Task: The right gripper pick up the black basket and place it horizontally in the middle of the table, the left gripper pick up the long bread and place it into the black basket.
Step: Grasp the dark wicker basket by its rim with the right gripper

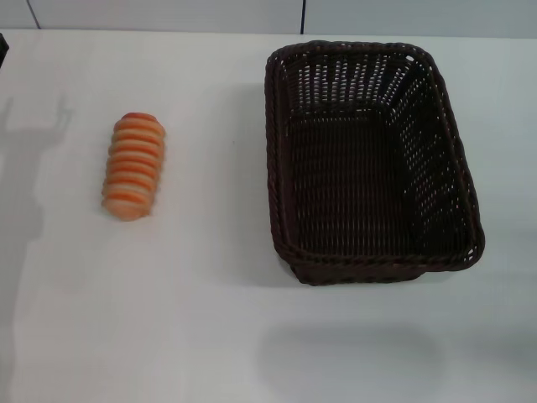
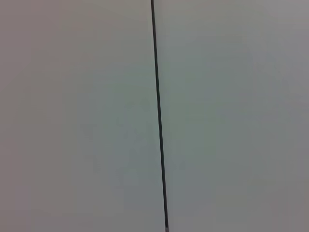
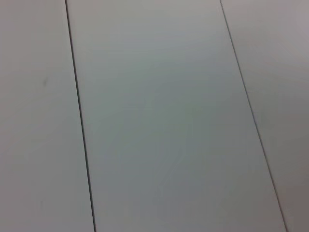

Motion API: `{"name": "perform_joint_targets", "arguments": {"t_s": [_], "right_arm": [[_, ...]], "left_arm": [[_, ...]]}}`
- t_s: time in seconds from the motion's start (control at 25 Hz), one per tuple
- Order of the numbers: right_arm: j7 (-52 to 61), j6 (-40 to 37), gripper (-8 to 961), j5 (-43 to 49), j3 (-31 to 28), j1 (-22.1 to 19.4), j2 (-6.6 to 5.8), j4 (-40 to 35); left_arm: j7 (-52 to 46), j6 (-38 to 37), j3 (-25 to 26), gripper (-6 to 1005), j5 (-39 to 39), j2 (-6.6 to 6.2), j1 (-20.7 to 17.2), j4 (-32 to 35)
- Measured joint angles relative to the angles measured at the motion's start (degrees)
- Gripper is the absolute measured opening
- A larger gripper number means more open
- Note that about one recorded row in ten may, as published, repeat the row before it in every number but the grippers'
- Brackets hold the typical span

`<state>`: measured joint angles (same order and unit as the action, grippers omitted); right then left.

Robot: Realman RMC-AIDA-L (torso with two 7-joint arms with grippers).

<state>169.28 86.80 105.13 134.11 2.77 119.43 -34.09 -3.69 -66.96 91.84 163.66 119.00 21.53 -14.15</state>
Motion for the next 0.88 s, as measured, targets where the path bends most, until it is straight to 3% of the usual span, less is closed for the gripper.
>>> {"name": "perform_joint_targets", "arguments": {"t_s": [0.68, 0.8, 0.84, 0.88], "right_arm": [[0.0, -0.6, 781, 0.3, 1.5, 0.6, -0.34, -1.0], [0.0, -3.3, 781, 2.5, 2.6, 0.6, -1.73, -4.2], [-0.4, -7.8, 781, 4.6, 2.7, -0.3, -3.82, -9.0], [-0.4, -7.8, 781, 4.6, 2.7, -0.3, -3.82, -9.0]], "left_arm": [[0.0, 0.1, 0.0, 845, 0.0, -0.08, 0.3, 0.0], [0.0, 0.2, 0.0, 845, 0.0, -0.09, 0.3, 0.0], [0.0, 0.3, 0.0, 845, 0.0, -0.1, 0.3, 0.0], [0.0, 0.4, 0.0, 845, 0.0, -0.12, 0.3, 0.0]]}}
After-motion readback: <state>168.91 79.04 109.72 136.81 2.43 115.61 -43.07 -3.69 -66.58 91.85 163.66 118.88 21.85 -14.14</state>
